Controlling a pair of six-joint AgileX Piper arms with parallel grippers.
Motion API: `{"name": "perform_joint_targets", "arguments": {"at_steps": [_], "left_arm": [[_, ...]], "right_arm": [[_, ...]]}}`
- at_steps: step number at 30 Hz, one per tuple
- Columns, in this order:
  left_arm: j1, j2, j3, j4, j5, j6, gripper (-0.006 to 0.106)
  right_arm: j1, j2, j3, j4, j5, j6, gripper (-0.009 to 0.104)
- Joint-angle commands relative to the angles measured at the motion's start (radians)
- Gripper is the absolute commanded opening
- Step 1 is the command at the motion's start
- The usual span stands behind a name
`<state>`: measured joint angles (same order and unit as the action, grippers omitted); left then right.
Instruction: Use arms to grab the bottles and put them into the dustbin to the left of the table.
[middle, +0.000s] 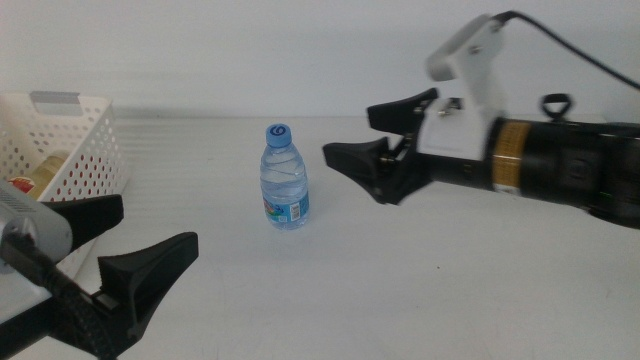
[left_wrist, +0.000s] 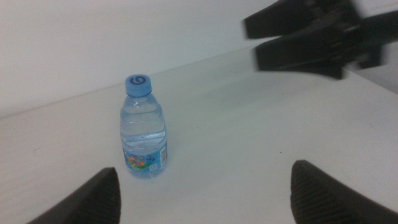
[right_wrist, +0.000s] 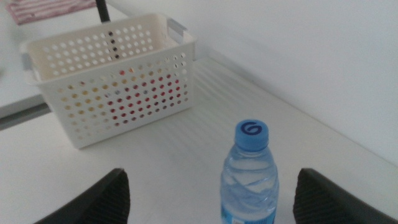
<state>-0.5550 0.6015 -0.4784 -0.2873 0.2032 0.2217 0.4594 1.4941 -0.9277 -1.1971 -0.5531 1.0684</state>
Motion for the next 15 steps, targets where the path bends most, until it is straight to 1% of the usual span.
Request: {"name": "perform_joint_targets", "arguments": {"at_steps": [1,3,4,5,7,9,10,12,13,14,15], "left_arm": [[-0.008,-0.003,-0.031,-0.006,-0.075,-0.016,0.09],[-0.008,-0.003,-0.031,-0.006,-0.075,-0.016,0.09],[-0.008,-0.003,-0.031,-0.006,-0.075,-0.016,0.09],[-0.008,-0.003,-0.031,-0.006,-0.075,-0.016,0.09],[-0.008,-0.003,-0.031,-0.006,-0.075,-0.016,0.09],[-0.008,-0.003,-0.031,-0.006,-0.075,-0.016,0.09],[-0.008,-0.003,-0.031,-0.006,-0.075,-0.016,0.09],[-0.008,-0.003,-0.031,-0.006,-0.075,-0.016,0.09],[-0.008,-0.003,-0.031,-0.006,-0.075,-0.016,0.09],[-0.008,-0.003,-0.031,-0.006,-0.075,-0.016,0.09],[-0.008,-0.003,-0.031,-0.006,-0.075,-0.016,0.09]], "right_arm": [[-0.004,-0.107,0.014,-0.039,-0.008,0.072,0.074],[-0.004,-0.158,0.049,-0.082,0.005,0.114,0.072],[-0.004,-0.176,0.066,-0.084,0.005,0.123,0.072],[-0.004,-0.203,0.09,-0.05,0.005,0.122,0.071],[-0.004,-0.24,0.145,0.088,0.007,0.081,0.071],[0.011,-0.281,0.199,0.247,0.039,-0.061,0.071],[0.025,-0.297,0.217,0.311,0.071,-0.14,0.071],[0.069,-0.337,0.253,0.516,0.163,-0.347,0.071],[0.084,-0.352,0.262,0.603,0.201,-0.431,0.071],[0.113,-0.373,0.264,0.724,0.265,-0.558,0.071],[0.135,-0.389,0.264,0.816,0.304,-0.645,0.071]]}}
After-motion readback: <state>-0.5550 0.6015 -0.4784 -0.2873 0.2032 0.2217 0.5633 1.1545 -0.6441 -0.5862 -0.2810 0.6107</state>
